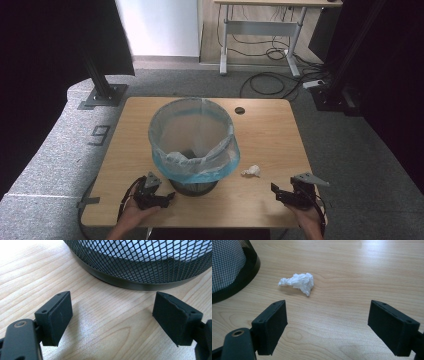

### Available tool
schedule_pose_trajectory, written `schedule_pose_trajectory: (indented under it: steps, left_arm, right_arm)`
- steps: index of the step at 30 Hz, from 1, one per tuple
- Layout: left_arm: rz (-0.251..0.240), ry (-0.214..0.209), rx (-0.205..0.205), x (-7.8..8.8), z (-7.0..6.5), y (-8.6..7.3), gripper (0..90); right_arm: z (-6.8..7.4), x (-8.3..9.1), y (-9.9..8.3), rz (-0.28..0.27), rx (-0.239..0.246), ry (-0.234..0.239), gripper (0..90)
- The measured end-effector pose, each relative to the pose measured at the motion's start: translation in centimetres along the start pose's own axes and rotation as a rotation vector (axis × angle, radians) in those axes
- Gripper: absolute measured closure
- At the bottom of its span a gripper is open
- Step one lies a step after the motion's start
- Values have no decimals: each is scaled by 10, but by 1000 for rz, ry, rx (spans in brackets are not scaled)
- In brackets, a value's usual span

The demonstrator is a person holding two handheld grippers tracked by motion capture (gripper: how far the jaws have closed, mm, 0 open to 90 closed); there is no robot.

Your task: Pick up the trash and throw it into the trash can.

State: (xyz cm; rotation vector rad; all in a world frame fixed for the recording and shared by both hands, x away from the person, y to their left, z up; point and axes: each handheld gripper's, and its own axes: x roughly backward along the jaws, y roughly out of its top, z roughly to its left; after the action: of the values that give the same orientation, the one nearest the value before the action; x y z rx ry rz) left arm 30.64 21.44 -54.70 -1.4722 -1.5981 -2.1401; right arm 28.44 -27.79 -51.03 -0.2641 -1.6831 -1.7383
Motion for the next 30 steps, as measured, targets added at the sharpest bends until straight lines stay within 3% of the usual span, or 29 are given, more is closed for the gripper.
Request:
schedule_pose_trajectory:
  steps: [8,18,30]
  left_arm:
    - [0,-1,-1,0,0,0,161]
    - [0,0,-1,0,0,0,161]
    - [0,-1,-1,0,0,0,161]
  right_arm:
    - [3,-5,2,9,2,-20,151]
    - [12,-9,6,-5,11,9,174]
    - [15,-15,6,-7,37,8,217]
